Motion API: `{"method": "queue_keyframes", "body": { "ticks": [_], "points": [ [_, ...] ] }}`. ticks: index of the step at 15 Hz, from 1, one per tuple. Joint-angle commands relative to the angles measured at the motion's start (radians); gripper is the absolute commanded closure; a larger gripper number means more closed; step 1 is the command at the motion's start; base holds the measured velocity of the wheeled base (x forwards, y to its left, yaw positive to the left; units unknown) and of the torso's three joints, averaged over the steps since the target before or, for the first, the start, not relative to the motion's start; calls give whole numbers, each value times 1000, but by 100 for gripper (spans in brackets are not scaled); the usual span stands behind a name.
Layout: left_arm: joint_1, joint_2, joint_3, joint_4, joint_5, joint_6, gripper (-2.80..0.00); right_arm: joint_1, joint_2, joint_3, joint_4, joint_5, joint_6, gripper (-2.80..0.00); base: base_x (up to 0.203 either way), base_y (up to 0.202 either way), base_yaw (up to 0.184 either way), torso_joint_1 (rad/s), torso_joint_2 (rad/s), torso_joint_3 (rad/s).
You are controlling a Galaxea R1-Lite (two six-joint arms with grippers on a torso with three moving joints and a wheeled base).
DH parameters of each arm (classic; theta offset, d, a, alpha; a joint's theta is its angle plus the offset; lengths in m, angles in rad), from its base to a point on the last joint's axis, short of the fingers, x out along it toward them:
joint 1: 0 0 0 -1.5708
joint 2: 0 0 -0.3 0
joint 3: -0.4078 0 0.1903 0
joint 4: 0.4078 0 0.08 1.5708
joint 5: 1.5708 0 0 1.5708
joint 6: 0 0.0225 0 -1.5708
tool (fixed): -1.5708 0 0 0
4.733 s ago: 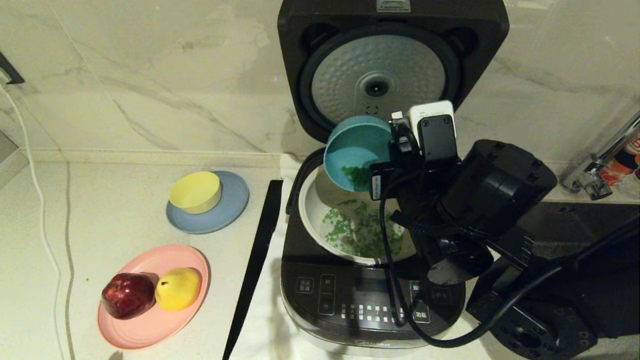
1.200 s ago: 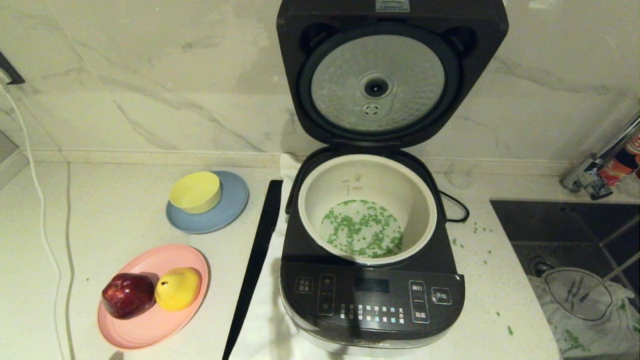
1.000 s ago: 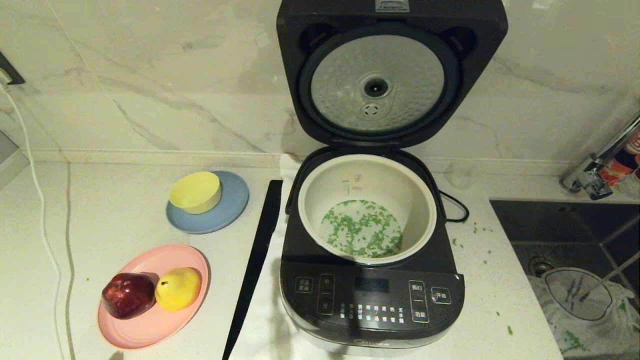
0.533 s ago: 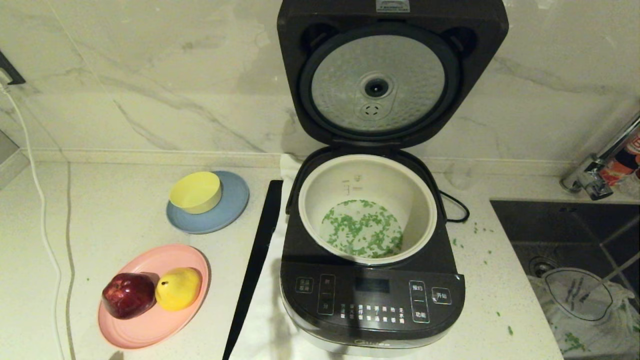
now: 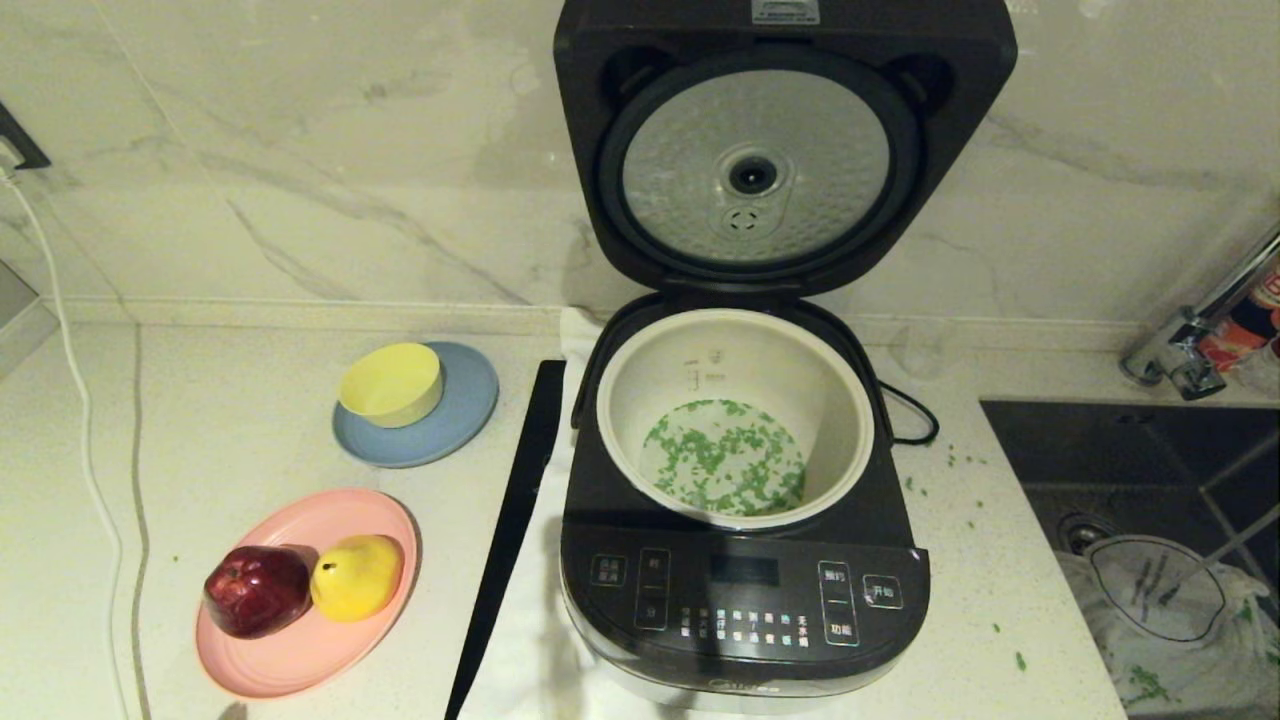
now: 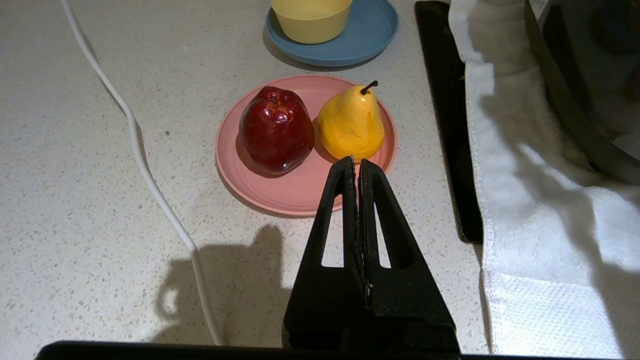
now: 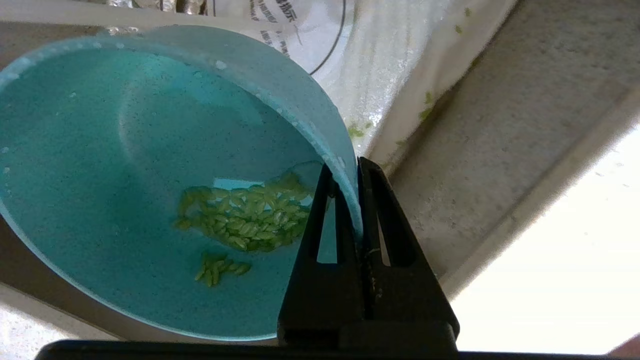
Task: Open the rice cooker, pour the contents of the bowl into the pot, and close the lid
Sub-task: Fill a bowl with water from the tap
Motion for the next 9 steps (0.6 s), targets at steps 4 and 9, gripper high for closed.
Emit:
{"method": "queue_keyframes", "body": {
  "ticks": [4,9],
  "points": [
    [0,-3,9,-1,0,0,0,55,27,-59,1,2,39,0,0,0,0,0,0,0],
    [0,-3,9,-1,0,0,0,75,74,-135,3,-1,85,0,0,0,0,0,0,0]
  ]
}}
